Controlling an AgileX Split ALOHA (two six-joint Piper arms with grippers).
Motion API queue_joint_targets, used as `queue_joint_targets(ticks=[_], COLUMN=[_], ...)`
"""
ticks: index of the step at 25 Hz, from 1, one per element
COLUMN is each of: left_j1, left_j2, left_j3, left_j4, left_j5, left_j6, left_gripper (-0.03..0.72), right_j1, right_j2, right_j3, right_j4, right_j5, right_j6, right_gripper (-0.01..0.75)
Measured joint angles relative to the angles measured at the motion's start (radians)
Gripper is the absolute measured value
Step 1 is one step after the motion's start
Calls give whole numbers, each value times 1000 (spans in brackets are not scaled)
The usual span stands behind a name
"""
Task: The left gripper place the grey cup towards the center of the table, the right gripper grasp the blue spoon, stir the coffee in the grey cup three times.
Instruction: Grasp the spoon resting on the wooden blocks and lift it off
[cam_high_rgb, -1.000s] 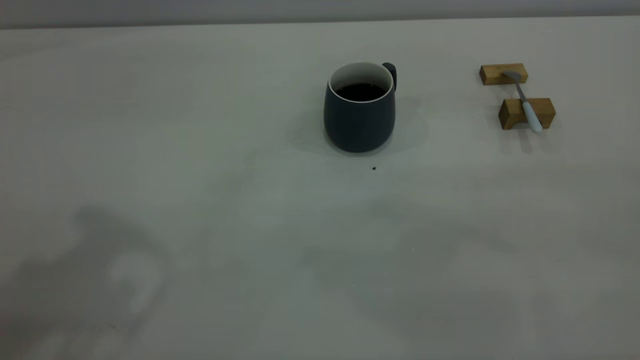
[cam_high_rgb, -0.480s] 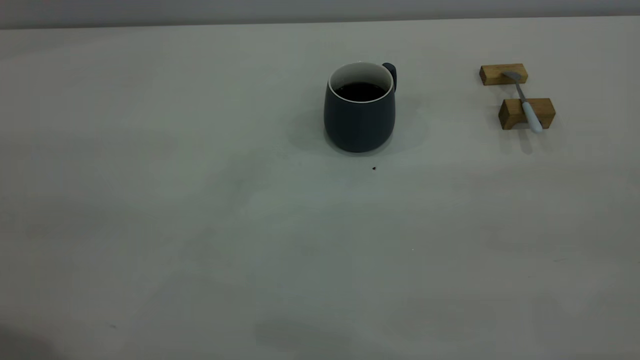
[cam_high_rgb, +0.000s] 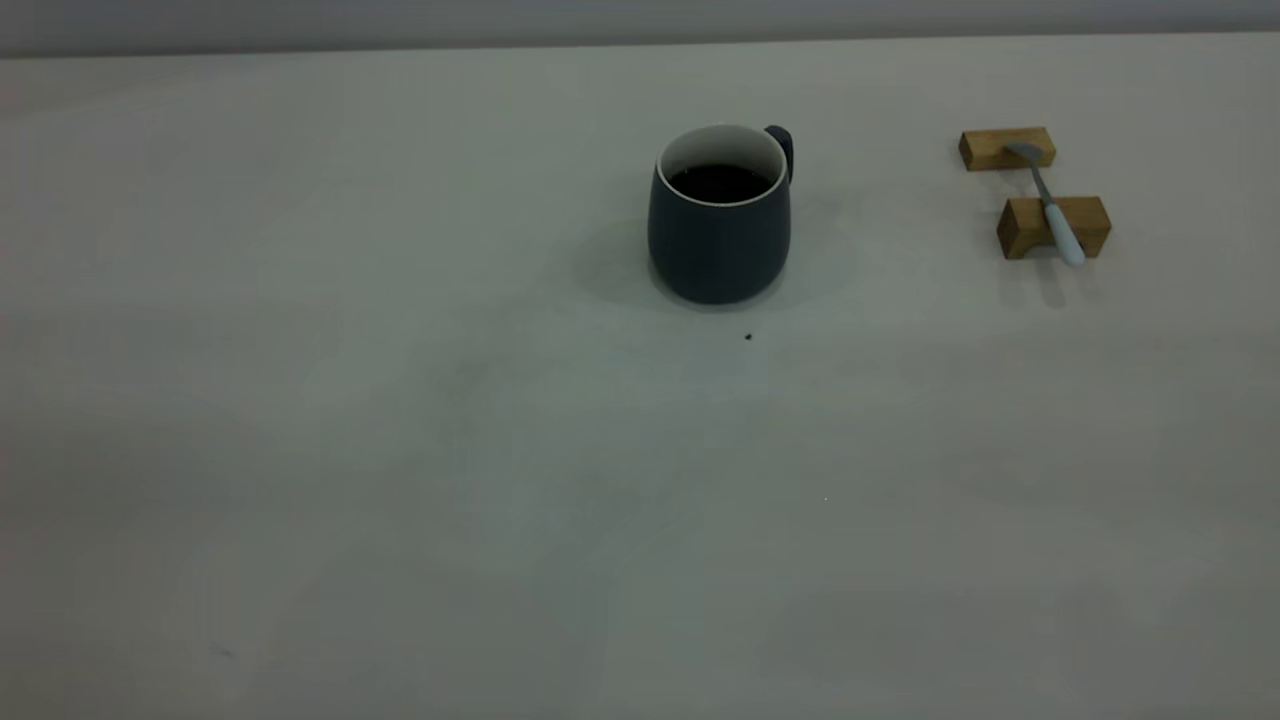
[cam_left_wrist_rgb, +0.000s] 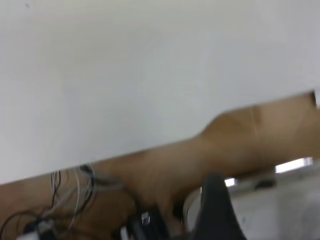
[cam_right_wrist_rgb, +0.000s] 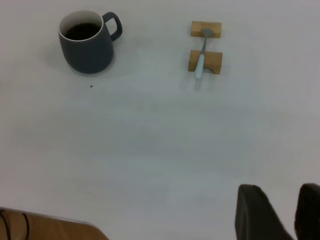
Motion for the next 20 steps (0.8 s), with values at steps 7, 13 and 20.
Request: queue_joint_targets(ticks=[7, 13, 20], left_j1=[238, 273, 273], left_j2=[-222, -350, -350], left_j3=[0, 0, 0], left_j4=[3, 2, 2], left_j5=[10, 28, 26], left_j6=[0, 0, 0], left_gripper=[585, 585, 585], right_j1=[0, 0, 0], right_j2=[0, 0, 0], right_j3=[0, 0, 0], right_j4=[0, 0, 0], right_j5=[0, 0, 0], right_j6=[0, 0, 0], right_gripper=[237, 237, 237])
